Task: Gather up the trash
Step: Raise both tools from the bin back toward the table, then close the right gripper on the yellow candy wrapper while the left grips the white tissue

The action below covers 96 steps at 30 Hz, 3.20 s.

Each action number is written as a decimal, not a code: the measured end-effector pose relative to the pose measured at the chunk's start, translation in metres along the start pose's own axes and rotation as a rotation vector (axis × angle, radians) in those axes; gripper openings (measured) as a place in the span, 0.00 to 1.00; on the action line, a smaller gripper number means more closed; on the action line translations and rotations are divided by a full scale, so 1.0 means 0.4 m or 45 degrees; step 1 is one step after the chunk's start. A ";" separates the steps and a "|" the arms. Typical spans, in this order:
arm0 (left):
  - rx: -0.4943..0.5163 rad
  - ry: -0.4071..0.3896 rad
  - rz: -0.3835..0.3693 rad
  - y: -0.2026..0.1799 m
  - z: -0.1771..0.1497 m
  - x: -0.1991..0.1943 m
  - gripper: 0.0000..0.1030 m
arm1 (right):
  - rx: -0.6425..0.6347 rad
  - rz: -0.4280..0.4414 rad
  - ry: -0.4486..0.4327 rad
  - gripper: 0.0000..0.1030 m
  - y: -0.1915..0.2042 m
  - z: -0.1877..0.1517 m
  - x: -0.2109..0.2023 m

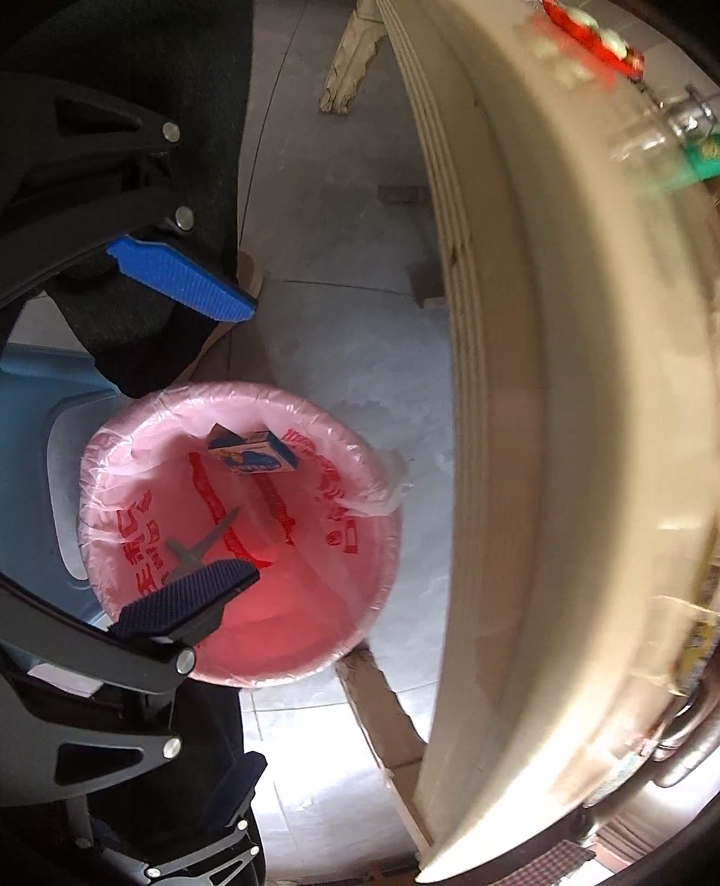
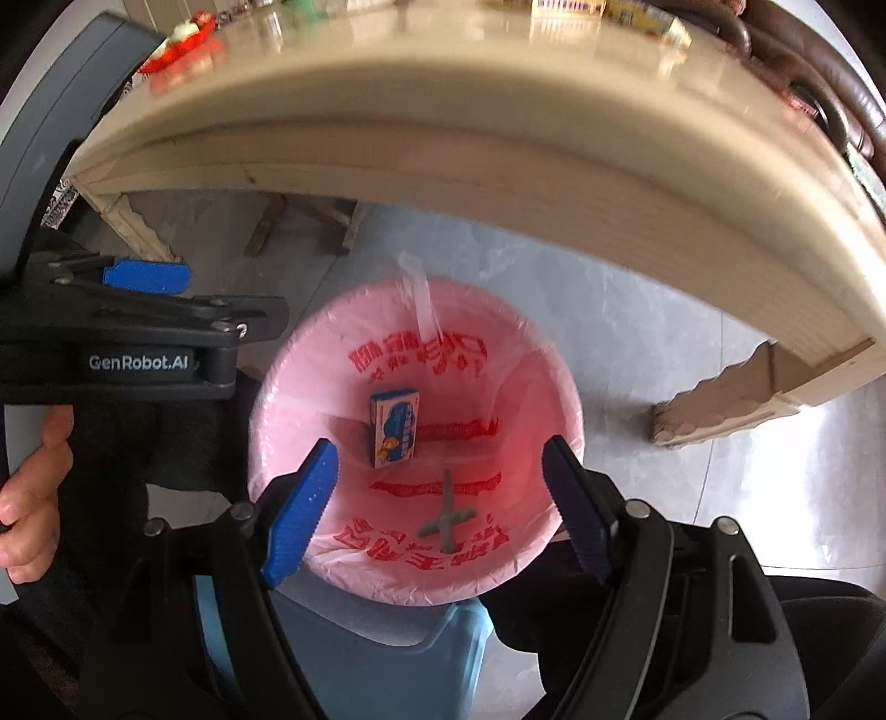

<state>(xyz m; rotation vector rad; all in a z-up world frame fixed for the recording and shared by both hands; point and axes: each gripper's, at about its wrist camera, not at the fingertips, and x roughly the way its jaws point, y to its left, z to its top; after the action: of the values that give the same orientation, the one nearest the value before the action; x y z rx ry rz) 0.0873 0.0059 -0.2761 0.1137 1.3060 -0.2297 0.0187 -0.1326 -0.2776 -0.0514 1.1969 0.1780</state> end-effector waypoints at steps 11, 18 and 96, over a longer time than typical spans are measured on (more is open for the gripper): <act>-0.027 -0.169 0.027 0.024 -0.026 -0.174 0.84 | 0.016 -0.097 -0.200 0.74 -0.001 0.023 -0.185; -0.047 -0.311 0.054 0.021 -0.033 -0.294 0.85 | 0.040 -0.139 -0.320 0.78 -0.002 0.035 -0.301; -0.146 -0.295 0.303 0.169 0.628 -0.197 0.92 | -0.300 0.035 -0.222 0.84 -0.384 0.691 -0.083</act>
<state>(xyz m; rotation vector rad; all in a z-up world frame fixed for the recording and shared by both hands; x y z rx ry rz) 0.3202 0.0264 -0.1379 0.1396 1.0618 0.0346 0.2868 -0.2507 -0.1542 -0.2212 0.9989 0.3404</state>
